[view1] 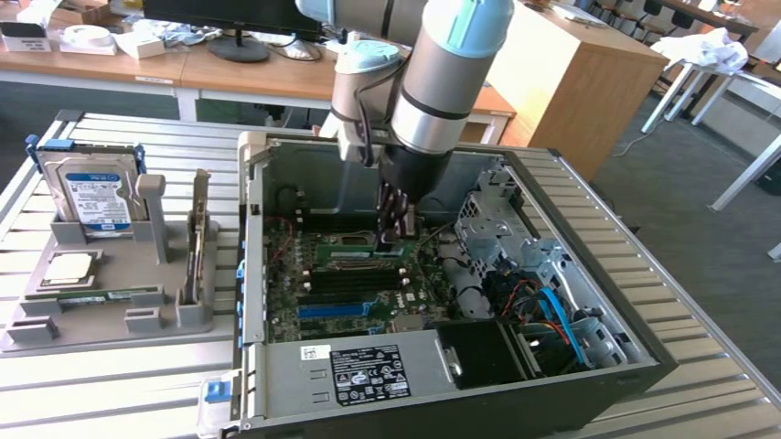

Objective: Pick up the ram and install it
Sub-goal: 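Insert the ram into the slot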

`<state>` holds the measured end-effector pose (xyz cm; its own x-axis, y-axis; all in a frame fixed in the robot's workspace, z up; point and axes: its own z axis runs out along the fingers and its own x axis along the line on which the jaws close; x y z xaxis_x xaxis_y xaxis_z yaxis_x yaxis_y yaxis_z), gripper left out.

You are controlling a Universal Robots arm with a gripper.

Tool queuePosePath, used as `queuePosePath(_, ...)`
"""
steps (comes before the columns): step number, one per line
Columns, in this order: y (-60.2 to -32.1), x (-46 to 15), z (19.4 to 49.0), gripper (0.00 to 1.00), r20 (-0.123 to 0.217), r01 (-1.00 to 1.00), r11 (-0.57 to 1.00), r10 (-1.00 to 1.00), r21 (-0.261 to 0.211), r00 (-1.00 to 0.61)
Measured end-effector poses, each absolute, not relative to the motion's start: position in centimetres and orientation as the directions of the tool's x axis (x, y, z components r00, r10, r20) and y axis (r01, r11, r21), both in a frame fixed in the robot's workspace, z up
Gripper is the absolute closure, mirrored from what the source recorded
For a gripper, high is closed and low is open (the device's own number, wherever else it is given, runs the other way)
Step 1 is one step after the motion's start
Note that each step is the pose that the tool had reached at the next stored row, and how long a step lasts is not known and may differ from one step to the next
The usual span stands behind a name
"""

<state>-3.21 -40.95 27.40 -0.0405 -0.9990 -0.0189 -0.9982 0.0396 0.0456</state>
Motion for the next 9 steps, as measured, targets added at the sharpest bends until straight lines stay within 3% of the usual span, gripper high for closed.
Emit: queuePosePath(9, -40.95, -3.21, 26.82, 0.89, -0.019, -0.998, 0.04, -0.999, 0.046, -0.04)
